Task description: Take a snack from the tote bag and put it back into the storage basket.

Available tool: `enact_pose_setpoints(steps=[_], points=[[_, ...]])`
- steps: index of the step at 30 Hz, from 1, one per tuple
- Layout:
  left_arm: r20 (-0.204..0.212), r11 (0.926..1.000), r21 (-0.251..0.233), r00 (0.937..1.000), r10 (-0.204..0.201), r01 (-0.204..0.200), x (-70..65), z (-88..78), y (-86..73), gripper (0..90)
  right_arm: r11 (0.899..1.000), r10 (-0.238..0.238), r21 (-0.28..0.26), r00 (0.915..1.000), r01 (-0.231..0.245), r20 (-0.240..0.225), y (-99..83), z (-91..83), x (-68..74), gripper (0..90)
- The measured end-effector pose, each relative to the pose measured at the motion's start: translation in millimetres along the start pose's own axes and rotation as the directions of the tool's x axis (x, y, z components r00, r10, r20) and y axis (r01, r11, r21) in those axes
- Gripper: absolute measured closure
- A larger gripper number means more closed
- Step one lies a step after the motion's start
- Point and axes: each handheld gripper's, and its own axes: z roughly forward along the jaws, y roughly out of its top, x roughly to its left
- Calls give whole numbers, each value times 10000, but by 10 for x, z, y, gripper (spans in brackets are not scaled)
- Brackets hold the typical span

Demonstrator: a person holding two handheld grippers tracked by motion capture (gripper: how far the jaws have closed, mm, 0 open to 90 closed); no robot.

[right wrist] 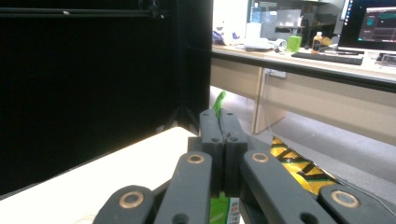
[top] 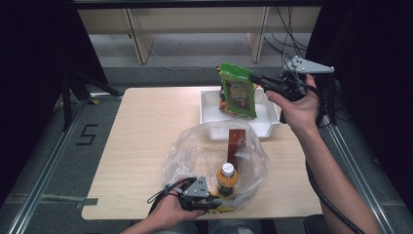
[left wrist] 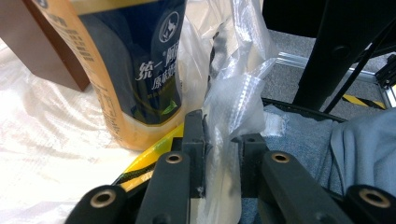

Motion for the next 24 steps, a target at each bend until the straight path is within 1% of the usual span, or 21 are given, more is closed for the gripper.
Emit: enact_pose_setpoints(steps=[1, 2, 3, 5, 6, 7, 8, 10, 11, 12, 13, 14, 15, 17, 18, 19, 21, 22, 23, 24], points=[[-1, 10000, 0, 10000, 2, -2, -2, 2, -1, 778, 9996, 261, 149, 9996, -260, -47, -13, 16, -3, 900], [6, 10000, -3, 10000, 0, 0, -3, 3, 0, 778, 9991, 362, 207, 9993, -363, 42, -26, 31, -10, 900], [87, 10000, -1, 10000, -2, 2, 0, 3, 0, 778, 9999, 93, 89, 9999, -94, 83, -40, 61, -49, 900], [124, 10000, 32, 9999, 0, 0, 2, 2, 0, 778, 9996, 182, 214, 9997, -186, 164, -70, 92, -80, 900], [-26, 10000, 49, 10000, 59, -58, 3, 3, -2, 778, 9986, 385, 362, 9991, -390, 159, -88, 106, -88, 900], [-18, 10000, 41, 10000, 52, -52, 3, 5, -3, 778, 9984, 399, 392, 9990, -406, 194, -108, 125, -112, 900], [20, 9999, -78, 10000, -86, 86, -10, 14, -6, 778, 9990, 289, 336, 9992, -298, 293, -130, 149, -138, 900], [37, 9999, -61, 10000, -82, 82, -10, 15, -8, 778, 9973, 485, 529, 9984, -500, 301, -174, 180, -167, 900], [0, 10000, 9, 10000, -32, 32, -8, 10, -7, 778, 9968, 510, 600, 9983, -527, 295, -197, 201, -190, 900], [-1, 10000, 18, 10000, -22, 22, -8, 10, -7, 778, 9953, 680, 671, 9971, -703, 355, -219, 219, -202, 900], [23, 10000, -25, 10000, -61, 61, -13, 13, -7, 778, 9961, 553, 662, 9978, -576, 368, -237, 238, -224, 900], [20, 10000, -33, 10000, -68, 68, -13, 13, -7, 778, 9950, 651, 739, 9971, -678, 382, -266, 267, -240, 900], [22, 10000, -32, 10000, -67, 67, -13, 13, -7, 777, 9952, 574, 765, 9976, -602, 388, -286, 292, -263, 900], [21, 10000, -43, 10000, -73, 73, -13, 13, -7, 778, 9926, 745, 932, 9963, -782, 417, -325, 331, -287, 900], [25, 10000, -33, 10000, -69, 70, -14, 14, -8, 778, 9925, 747, 941, 9963, -784, 426, -341, 349, -303, 900], [62, 10000, -14, 10000, -59, 59, -12, 13, -8, 777, 9898, 949, 1022, 9944, -992, 457, -366, 371, -307, 900], [161, 10000, 71, 9999, -15, 14, -3, 9, -8, 778, 9904, 893, 1018, 9948, -939, 490, -401, 408, -347, 900], [140, 10000, 61, 9999, -11, 10, -5, 11, -9, 777, 9879, 1014, 1126, 9936, -1064, 492, -415, 418, -355, 900], [107, 10000, 41, 9999, -22, 21, -7, 13, -10, 777, 9905, 851, 1046, 9953, -895, 459, -431, 441, -384, 900], [57, 10000, 24, 10000, -21, 21, -10, 15, -11, 777, 9852, 1167, 1201, 9918, -1224, 529, -441, 444, -375, 900]])
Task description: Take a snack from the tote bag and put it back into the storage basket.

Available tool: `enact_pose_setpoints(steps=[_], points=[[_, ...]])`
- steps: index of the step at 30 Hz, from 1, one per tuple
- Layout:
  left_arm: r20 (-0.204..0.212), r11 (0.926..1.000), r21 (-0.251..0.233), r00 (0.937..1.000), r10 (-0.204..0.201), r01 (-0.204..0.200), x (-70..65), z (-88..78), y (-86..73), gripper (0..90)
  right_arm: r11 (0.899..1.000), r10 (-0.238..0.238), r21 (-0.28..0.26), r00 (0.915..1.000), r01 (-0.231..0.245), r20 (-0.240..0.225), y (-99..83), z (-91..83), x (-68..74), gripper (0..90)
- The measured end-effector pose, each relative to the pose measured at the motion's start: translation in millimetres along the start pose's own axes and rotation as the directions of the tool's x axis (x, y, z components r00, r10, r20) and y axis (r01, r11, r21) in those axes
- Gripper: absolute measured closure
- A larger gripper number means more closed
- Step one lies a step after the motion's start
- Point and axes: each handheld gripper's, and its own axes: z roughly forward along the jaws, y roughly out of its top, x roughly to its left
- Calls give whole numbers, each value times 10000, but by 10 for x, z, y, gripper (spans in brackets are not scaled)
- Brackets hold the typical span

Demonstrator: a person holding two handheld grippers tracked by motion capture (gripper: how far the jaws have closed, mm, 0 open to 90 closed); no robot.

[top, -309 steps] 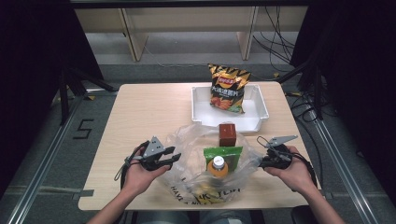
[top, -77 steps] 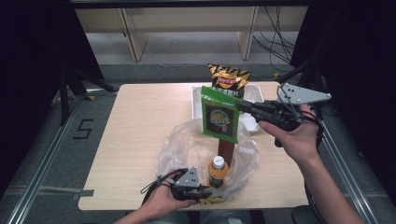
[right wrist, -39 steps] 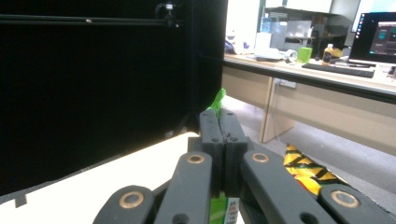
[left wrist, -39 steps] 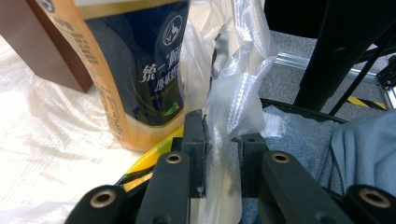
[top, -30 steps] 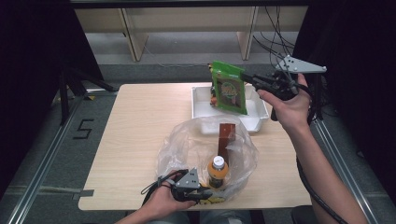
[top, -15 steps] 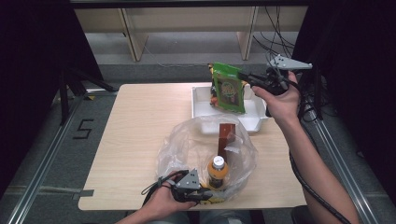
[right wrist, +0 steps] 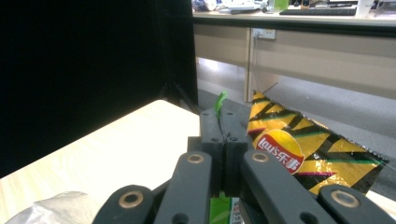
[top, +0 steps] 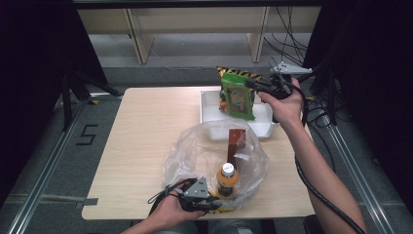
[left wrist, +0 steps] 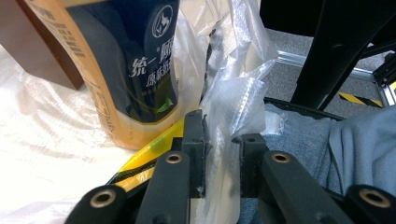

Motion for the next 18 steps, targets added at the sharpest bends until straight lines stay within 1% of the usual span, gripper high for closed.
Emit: enact_pose_setpoints(steps=[1, 2, 3, 4, 5, 6, 8, 9, 10, 12, 13, 14, 15, 16, 17, 18], points=[[5, 10000, 3, 10000, -4, 4, -1, 1, 0, 777, 9999, -104, -79, 9999, 104, -18, -15, 28, -22, 900], [-14, 10000, -7, 10000, -2, 2, -2, 2, 0, 777, 9998, -193, -96, 9998, 194, 67, -28, 46, -37, 900], [-16, 10000, -2, 10000, 5, -5, -2, 2, 0, 777, 9999, -129, 27, 9999, 129, 31, -36, 57, -45, 900], [-16, 10000, -7, 10000, 0, 0, -3, 3, 0, 777, 9998, -192, 13, 9998, 192, 25, -46, 77, -60, 900], [-11, 10000, -44, 10000, -41, 41, -6, 6, 0, 777, 9999, 62, 122, 10000, -62, -11, -58, 89, -55, 900], [-11, 10000, -53, 10000, -42, 42, -6, 6, 0, 777, 9999, -3, 112, 10000, 2, 93, -69, 105, -64, 900], [17, 10000, -43, 10000, -31, 31, -2, 7, -2, 777, 9999, 29, 127, 10000, -30, 19, -89, 135, -82, 900], [15, 10000, -36, 10000, -43, 43, -3, 7, -4, 777, 9999, -34, 127, 9999, 33, 100, -93, 144, -92, 900], [7, 10000, 18, 10000, 30, -30, 2, 6, -4, 777, 9997, 94, 212, 9999, -96, 88, -103, 158, -91, 900], [-16, 10000, 56, 10000, 41, -41, -1, 6, -5, 777, 9997, 111, 199, 9999, -112, 68, -112, 184, -103, 900], [-11, 10000, 62, 10000, 54, -53, -2, 8, -6, 777, 9991, 291, 291, 9996, -293, 65, -110, 191, -95, 900], [45, 9999, 84, 10000, 55, -55, -2, 10, -7, 777, 9998, 25, 217, 10000, -26, 53, -116, 215, -116, 900], [161, 10000, 94, 9999, 9, -11, -3, 12, -7, 777, 9999, -26, 131, 9999, 24, 117, -123, 229, -119, 900], [33, 10000, 27, 10000, 0, 0, -11, 19, -10, 777, 9997, 145, 219, 9998, -149, 142, -125, 239, -108, 900], [51, 10000, 38, 10000, 0, 0, -11, 20, -11, 777, 9996, 71, 255, 9999, -73, 85, -125, 256, -120, 900], [51, 10000, 38, 10000, -10, 10, -11, 20, -11, 777, 9996, 54, 274, 9999, -57, 122, -127, 267, -125, 900]])
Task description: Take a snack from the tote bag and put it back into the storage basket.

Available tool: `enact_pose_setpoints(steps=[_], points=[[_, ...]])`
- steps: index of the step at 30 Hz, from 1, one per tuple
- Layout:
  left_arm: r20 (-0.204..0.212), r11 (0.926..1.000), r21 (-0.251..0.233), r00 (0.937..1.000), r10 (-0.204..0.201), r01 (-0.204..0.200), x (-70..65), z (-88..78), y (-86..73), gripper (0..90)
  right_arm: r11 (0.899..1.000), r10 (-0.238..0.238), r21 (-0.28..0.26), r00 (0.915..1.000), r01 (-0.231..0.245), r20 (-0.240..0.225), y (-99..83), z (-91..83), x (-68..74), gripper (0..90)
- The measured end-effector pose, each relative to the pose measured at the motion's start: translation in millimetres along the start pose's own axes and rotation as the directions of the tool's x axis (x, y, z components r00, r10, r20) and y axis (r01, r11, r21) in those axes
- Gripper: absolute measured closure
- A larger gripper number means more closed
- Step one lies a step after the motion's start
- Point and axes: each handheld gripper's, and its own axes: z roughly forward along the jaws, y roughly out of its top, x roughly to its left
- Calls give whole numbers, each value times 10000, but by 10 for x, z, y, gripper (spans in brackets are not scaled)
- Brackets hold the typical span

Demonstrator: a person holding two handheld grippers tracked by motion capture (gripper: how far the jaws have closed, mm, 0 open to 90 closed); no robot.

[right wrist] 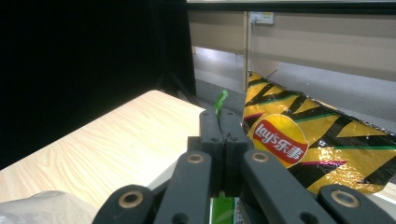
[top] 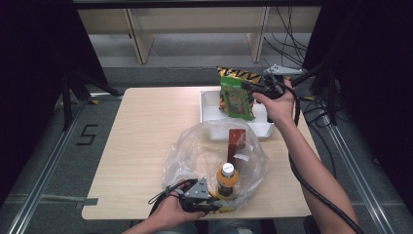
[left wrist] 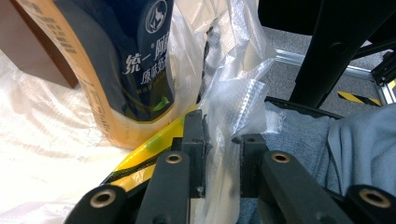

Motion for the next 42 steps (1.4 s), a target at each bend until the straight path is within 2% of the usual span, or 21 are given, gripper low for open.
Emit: enact_pose_setpoints(steps=[3, 5, 6, 10, 11, 12, 14, 15, 17, 19, 21, 26, 27, 28, 33, 35, 36, 37, 38, 41, 42], points=[[18, 10000, 13, 10000, 19, -19, 5, -4, 0, 777, 9998, 173, 67, 9998, -173, 2, -8, 37, -4, 900], [20, 10000, 3, 10000, 9, -9, 4, -5, 0, 777, 10000, -21, -32, 10000, 20, -64, -13, 69, -22, 900], [69, 10000, 51, 10000, 26, -27, 7, -9, 1, 777, 9996, 263, 114, 9997, -263, -19, -13, 73, 0, 900], [18, 10000, 5, 10000, 4, -4, 2, 1, -7, 777, 9998, 172, 49, 9998, -173, 50, -1, 118, -20, 900], [23, 10000, -7, 10000, 1, -1, 2, 4, -9, 777, 10000, 24, 30, 10000, -24, -8, 5, 131, -37, 900], [125, 9997, 192, 9998, 139, -141, 18, -7, -5, 777, 9994, 320, 152, 9995, -320, 28, 10, 127, -17, 900], [123, 9998, 179, 9998, 123, -125, 14, -4, -6, 777, 9999, 88, 84, 9999, -89, 101, 13, 151, -37, 900], [144, 9998, 180, 9998, 110, -112, 13, -2, -7, 777, 9995, 264, 161, 9996, -265, 95, 15, 155, -30, 900], [56, 10000, 9, 10000, -11, 11, -4, 10, -12, 777, 9999, -129, 5, 9998, 129, 133, 14, 186, -66, 900], [59, 10000, 24, 10000, -3, 2, -4, 10, -13, 777, 9997, 223, 83, 9997, -223, 69, 15, 201, -52, 900], [56, 10000, 21, 10000, -7, 7, -4, 11, -13, 777, 10000, -26, 20, 9999, 26, 163, 22, 222, -69, 900], [60, 10000, 4, 10000, 6, -6, -4, 12, -15, 777, 9998, -118, 148, 9998, 116, 156, 14, 269, -79, 900], [61, 10000, 3, 10000, 2, -3, -6, 13, -16, 777, 9998, 77, 177, 9999, -79, 113, 10, 275, -72, 900], [78, 10000, 32, 10000, 4, -4, -5, 12, -15, 777, 10000, -77, 59, 9997, 76, 249, -3, 287, -79, 900], [90, 10000, 22, 9999, -61, 61, -14, 21, -19, 777, 9993, 180, 313, 9997, -186, 191, -23, 301, -82, 900], [98, 10000, 27, 9999, -61, 60, -17, 22, -20, 777, 9997, -174, 192, 9997, 170, 194, -36, 320, -116, 900], [104, 10000, 42, 9999, -47, 47, -17, 22, -20, 777, 9997, 67, 237, 9997, -72, 230, -47, 324, -107, 900], [101, 10000, 96, 9999, 11, -12, -14, 19, -19, 777, 9996, -75, 274, 9997, 68, 243, -53, 330, -119, 900], [104, 9999, 102, 9999, 8, -9, -15, 19, -19, 777, 9993, 134, 350, 9996, -142, 241, -60, 332, -105, 900], [98, 10000, 36, 9999, -43, 43, -22, 26, -23, 777, 9990, 75, 429, 9998, -81, 163, -92, 360, -118, 900], [111, 10000, 47, 9999, -45, 44, -23, 26, -23, 777, 9991, 28, 418, 9996, -39, 269, -110, 370, -123, 900]])
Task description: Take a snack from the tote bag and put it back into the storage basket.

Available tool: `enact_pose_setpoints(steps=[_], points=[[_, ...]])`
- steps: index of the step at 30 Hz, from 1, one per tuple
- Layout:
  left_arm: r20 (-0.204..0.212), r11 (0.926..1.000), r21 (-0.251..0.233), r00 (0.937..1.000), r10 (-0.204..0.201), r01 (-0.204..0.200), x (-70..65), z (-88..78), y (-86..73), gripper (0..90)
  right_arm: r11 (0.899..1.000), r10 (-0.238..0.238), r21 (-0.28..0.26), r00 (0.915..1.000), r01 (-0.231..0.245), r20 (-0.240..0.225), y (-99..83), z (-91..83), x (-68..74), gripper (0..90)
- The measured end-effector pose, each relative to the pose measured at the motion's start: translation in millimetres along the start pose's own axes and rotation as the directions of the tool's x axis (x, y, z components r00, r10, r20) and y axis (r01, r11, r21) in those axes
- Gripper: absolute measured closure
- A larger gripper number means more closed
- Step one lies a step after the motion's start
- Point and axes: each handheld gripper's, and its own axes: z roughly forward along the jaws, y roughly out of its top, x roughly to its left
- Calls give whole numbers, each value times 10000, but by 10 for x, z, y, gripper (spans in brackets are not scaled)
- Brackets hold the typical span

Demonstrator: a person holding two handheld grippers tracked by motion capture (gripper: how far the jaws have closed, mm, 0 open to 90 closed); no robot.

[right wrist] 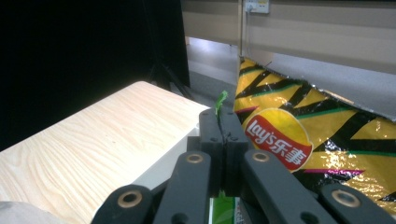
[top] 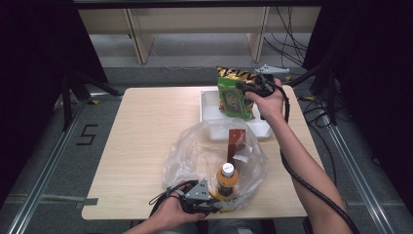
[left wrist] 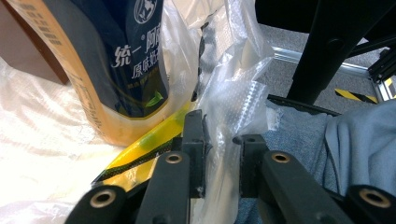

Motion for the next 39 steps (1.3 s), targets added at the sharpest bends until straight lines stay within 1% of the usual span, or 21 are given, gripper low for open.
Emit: enact_pose_setpoints(steps=[2, 4, 6, 7, 12, 13, 14, 16, 22, 23, 26, 29, 30, 31, 32, 34, 35, 36, 37, 38, 39], points=[[16, 10000, -14, 10000, -20, 20, -4, 5, -3, 777, 9999, 153, 58, 9999, -153, 15, -17, 12, 2, 900], [141, 9999, 116, 9999, 65, -66, 5, 2, -4, 777, 10000, -45, 63, 10000, 44, 75, -39, 28, -22, 900], [50, 10000, 58, 10000, 11, -11, -10, 12, -9, 777, 9999, -2, 141, 9999, 1, 124, -48, 43, -29, 900], [50, 10000, 61, 10000, 3, -3, -12, 14, -9, 777, 9997, -182, 158, 9998, 181, 48, -43, 50, -50, 900], [38, 9999, 95, 10000, 61, -61, -9, 10, -6, 777, 9999, -74, 103, 9999, 74, 88, -33, 57, -53, 900], [43, 9999, 90, 10000, 53, -53, -11, 12, -8, 776, 9997, 89, 243, 9999, -92, 98, -37, 58, -45, 900], [62, 10000, 50, 10000, 6, -6, -16, 15, -9, 776, 9997, -46, 222, 9999, 44, 109, -54, 69, -64, 900], [48, 9999, 109, 10000, 81, -81, -13, 11, -9, 776, 9996, -54, 262, 9999, 51, 144, -89, 85, -74, 898], [75, 10000, 67, 10000, 13, -14, -16, 17, -10, 776, 9988, 113, 465, 9998, -122, 192, -143, 106, -92, 899], [82, 10000, 60, 10000, 2, -2, -17, 19, -10, 776, 9995, -61, 299, 9999, 57, 140, -141, 109, -106, 900], [96, 10000, 21, 10000, -4, 4, -18, 25, -12, 776, 9991, -269, 328, 9994, 262, 200, -127, 101, -115, 900], [102, 10000, 8, 9999, 8, -8, -22, 25, -12, 776, 9985, 6, 550, 9992, -28, 407, -147, 78, -107, 900], [101, 10000, 10, 9999, 15, -15, -22, 25, -12, 776, 9984, 22, 563, 9994, -43, 356, -157, 74, -114, 900], [105, 10000, 6, 9999, 11, -11, -23, 26, -12, 776, 9982, -142, 596, 9990, 117, 430, -165, 65, -130, 900], [97, 10000, 60, 9999, 34, -34, -23, 21, -10, 776, 9978, -71, 659, 9986, 36, 522, -175, 55, -125, 900], [113, 10000, 20, 9999, 23, -24, -24, 27, -11, 776, 9973, -282, 699, 9978, 240, 601, -198, 43, -154, 900], [114, 10000, 27, 9999, 35, -35, -24, 27, -11, 776, 9958, -407, 842, 9977, 360, 551, -207, 29, -174, 900], [107, 10000, 26, 9999, 31, -31, -24, 28, -11, 776, 9957, -223, 909, 9978, 165, 631, -210, 21, -168, 900], [98, 10000, 81, 9999, 48, -49, -24, 23, -9, 776, 9960, -363, 845, 9960, 293, 821, -229, 17, -188, 900], [96, 10000, 80, 9999, 47, -48, -25, 23, -9, 776, 9947, -483, 950, 9954, 403, 828, -239, 1, -214, 900], [99, 9999, 87, 9999, 56, -57, -24, 24, -8, 776, 9959, -452, 825, 9942, 372, 979, -255, 0, -221, 900]])
